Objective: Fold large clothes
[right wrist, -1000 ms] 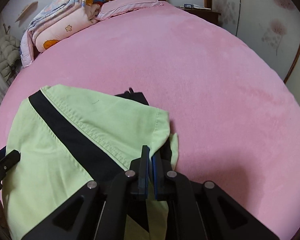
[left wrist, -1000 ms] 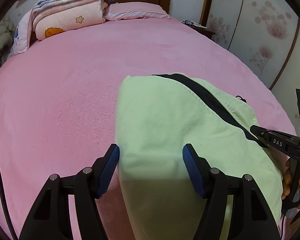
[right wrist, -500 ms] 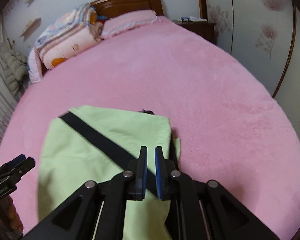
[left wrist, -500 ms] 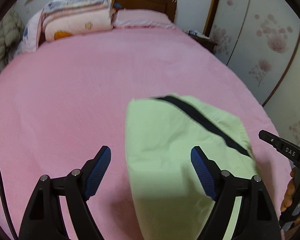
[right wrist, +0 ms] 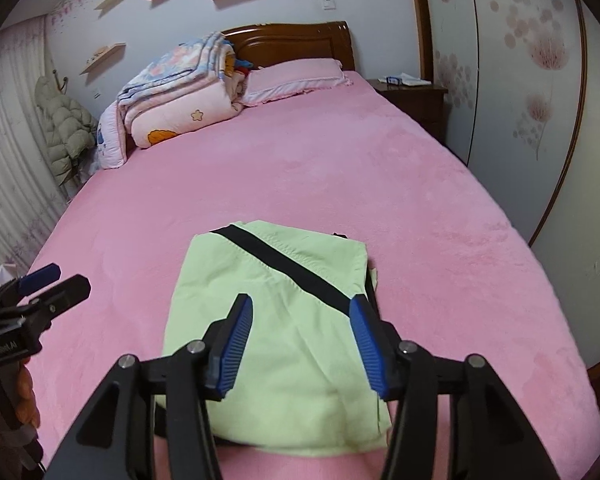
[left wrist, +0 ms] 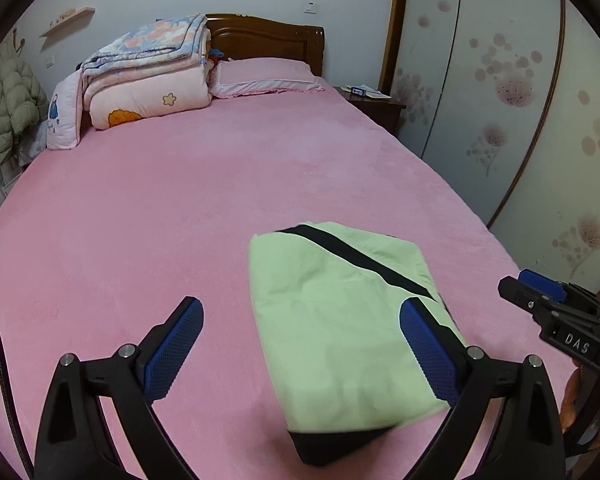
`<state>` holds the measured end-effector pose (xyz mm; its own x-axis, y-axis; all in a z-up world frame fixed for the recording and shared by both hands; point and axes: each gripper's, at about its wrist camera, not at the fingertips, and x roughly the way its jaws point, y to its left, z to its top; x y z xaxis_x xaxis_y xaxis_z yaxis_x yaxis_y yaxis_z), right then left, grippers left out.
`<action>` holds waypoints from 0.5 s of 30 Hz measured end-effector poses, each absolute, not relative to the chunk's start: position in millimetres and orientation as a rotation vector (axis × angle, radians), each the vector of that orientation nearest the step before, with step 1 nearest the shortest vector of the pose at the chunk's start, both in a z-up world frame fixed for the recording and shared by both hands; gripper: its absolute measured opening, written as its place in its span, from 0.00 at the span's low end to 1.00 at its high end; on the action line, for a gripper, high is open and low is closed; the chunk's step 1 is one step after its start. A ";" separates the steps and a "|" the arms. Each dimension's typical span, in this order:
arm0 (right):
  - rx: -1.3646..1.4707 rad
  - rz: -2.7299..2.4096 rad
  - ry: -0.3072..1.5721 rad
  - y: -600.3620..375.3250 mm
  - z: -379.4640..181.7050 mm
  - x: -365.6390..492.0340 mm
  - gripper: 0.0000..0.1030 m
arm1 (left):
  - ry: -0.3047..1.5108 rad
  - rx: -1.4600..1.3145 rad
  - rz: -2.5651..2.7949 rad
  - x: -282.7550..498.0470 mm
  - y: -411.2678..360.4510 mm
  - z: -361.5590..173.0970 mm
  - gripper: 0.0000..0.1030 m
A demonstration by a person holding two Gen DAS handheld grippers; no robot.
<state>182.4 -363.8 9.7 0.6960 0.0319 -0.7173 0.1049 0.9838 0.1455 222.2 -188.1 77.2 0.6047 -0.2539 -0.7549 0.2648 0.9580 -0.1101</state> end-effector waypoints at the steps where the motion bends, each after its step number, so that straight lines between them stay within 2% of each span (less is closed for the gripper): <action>1: 0.172 -0.035 0.800 -361.8 13.8 177.2 0.49 | 0.875 0.008 -0.302 218.5 -187.6 82.1 0.95; 4: 0.156 -0.025 0.796 -358.1 23.5 165.8 0.50 | 0.900 0.010 -0.294 209.0 -188.7 88.3 0.95; 6: 0.142 -0.012 0.797 -355.9 27.8 160.1 0.56 | 0.925 0.013 -0.300 203.8 -191.3 88.0 0.95; 7: 0.135 -0.004 0.799 -355.4 29.1 157.9 0.64 | 0.933 0.011 -0.303 202.0 -192.3 86.5 0.95; 11: 0.114 0.014 0.809 -353.7 29.4 151.5 0.68 | 0.944 -0.008 -0.309 196.4 -193.9 76.2 0.95; 12: 0.108 0.017 0.815 -354.2 28.0 151.0 0.71 | 0.950 -0.010 -0.316 195.8 -193.8 72.2 0.95; 14: 0.089 0.012 0.821 -356.0 23.2 149.4 0.88 | 0.980 -0.008 -0.333 196.5 -196.1 59.9 0.95; 15: 0.081 0.010 0.819 -357.6 20.9 149.4 0.90 | 0.997 -0.006 -0.337 197.4 -197.2 53.4 0.95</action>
<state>149.4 -357.6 20.9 0.6828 0.0397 -0.7296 0.0227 0.9969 0.0755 197.4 -197.2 53.4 0.4957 -0.2808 -0.8219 0.2755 0.9482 -0.1578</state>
